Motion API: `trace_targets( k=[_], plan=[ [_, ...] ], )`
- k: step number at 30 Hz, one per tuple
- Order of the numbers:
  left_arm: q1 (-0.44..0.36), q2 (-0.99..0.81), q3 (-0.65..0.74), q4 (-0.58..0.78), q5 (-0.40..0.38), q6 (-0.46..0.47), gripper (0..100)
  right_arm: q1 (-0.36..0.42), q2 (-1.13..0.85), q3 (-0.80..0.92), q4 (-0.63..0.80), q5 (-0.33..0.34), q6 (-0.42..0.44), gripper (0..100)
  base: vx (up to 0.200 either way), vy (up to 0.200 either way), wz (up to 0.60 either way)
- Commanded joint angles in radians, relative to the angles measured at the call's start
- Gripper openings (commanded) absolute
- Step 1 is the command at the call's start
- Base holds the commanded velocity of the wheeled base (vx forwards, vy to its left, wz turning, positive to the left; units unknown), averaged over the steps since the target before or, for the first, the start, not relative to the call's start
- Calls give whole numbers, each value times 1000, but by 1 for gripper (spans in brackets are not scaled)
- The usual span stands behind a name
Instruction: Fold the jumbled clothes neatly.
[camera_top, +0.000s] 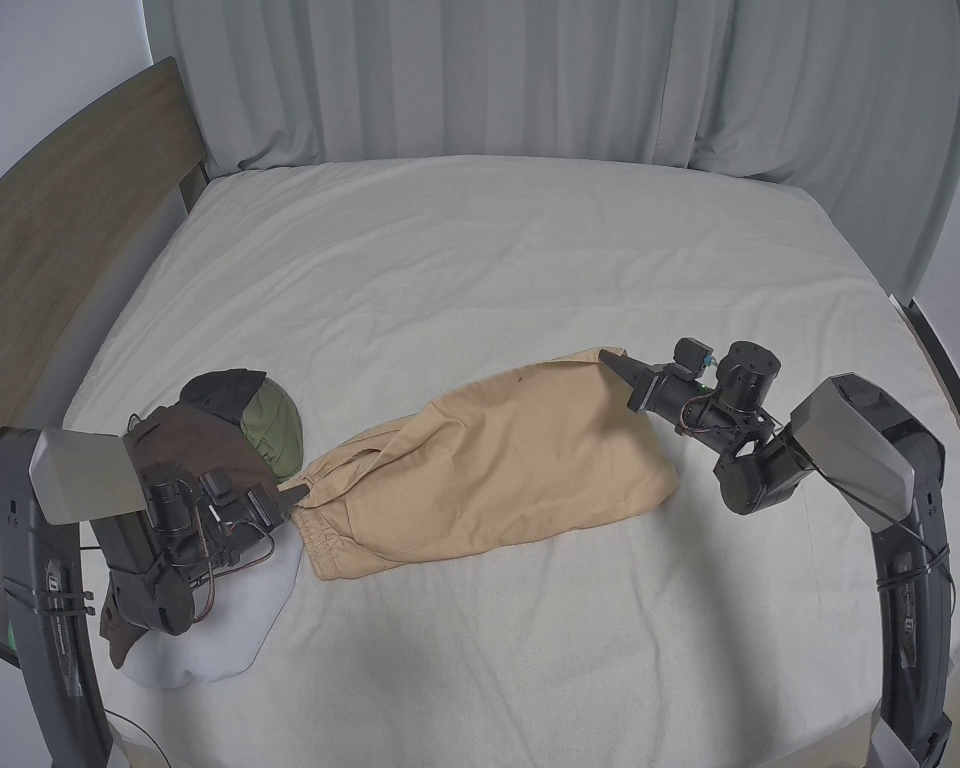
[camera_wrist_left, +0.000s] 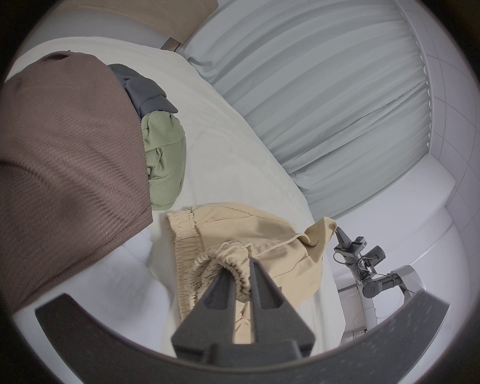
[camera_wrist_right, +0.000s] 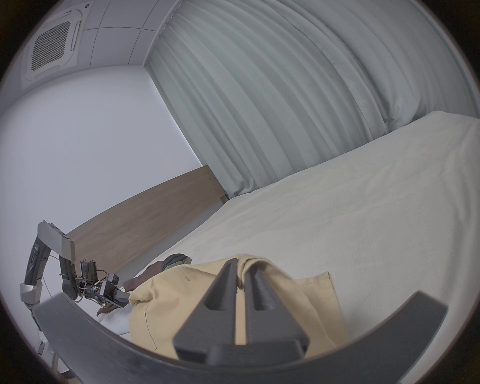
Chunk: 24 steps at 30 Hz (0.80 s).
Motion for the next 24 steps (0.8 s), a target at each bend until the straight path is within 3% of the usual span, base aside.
trace_targets(
  k=[1, 12, 13, 14, 24],
  plan=[
    [0, 13, -10, -1, 1, 0, 0, 1, 19, -8, -1, 0, 0, 0, 0, 0, 0],
    [2, 11, -15, -1, 12, 0, 0, 1, 39, -14, 1, -11, -1, 0, 0, 0, 0],
    [2, 11, -15, -1, 12, 0, 0, 1, 39, -14, 1, -11, -1, 100, 0, 0, 0],
    [0, 11, -15, -1, 21, -2, 100, 2, 37, -14, 5, -11, -1, 100, 0, 0, 0],
    [14, -13, -36, -1, 24, -2, 100, 27, 19, 44, 22, -49, -1, 100, 0, 0, 0]
  ],
)
